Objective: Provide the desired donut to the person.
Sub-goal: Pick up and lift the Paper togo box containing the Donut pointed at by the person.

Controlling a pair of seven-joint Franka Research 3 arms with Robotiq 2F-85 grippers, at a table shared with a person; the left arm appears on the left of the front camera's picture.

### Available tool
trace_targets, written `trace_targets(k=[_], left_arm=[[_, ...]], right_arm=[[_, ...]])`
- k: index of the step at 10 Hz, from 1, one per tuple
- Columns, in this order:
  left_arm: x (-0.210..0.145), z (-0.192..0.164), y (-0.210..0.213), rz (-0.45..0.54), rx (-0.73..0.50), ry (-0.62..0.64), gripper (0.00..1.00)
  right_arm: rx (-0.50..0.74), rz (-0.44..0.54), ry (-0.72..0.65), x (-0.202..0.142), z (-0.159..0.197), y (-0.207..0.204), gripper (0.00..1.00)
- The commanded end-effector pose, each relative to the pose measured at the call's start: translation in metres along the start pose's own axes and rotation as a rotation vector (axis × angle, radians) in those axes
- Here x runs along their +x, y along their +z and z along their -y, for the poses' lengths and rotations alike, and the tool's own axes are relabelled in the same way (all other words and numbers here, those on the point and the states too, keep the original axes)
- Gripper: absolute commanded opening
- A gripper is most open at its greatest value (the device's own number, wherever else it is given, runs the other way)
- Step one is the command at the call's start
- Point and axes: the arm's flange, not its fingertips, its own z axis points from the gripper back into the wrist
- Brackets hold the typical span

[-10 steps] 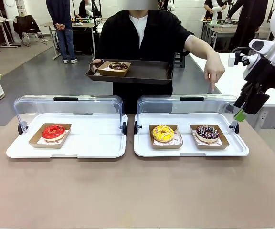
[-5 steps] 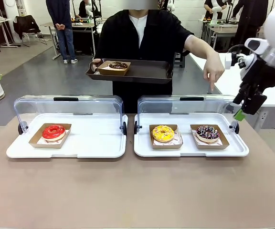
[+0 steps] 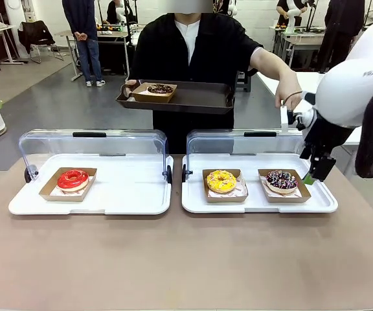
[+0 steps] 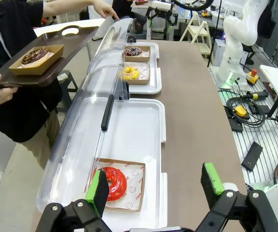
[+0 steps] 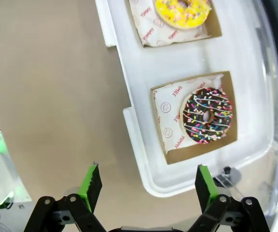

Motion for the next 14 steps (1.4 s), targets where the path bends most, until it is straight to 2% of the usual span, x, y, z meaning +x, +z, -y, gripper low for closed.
trace_targets(k=[1,3,5,6,9,14], left_arm=[[0.000,0.001,0.001,0.002,0.003,0.002,1.00],[0.000,0.001,0.001,0.002,0.003,0.002,1.00],[0.000,0.001,0.001,0.002,0.003,0.002,1.00],[0.000,0.001,0.001,0.002,0.003,0.002,1.00],[0.000,0.001,0.001,0.002,0.003,0.002,1.00],[0.000,0.001,0.001,0.002,0.003,0.002,1.00]], right_arm=[[-0.009,-0.039,0.058,-0.005,0.016,-0.030,1.00],[0.058,-0.067,0.098,-0.008,0.022,-0.050,1.00],[0.103,-0.101,0.044,-0.011,0.029,-0.054,1.00],[0.068,-0.057,0.057,-0.007,0.014,-0.058,1.00],[0.068,-0.057,0.057,-0.007,0.014,-0.058,1.00],[0.115,-0.044,0.128,-0.017,0.035,-0.079,1.00]])
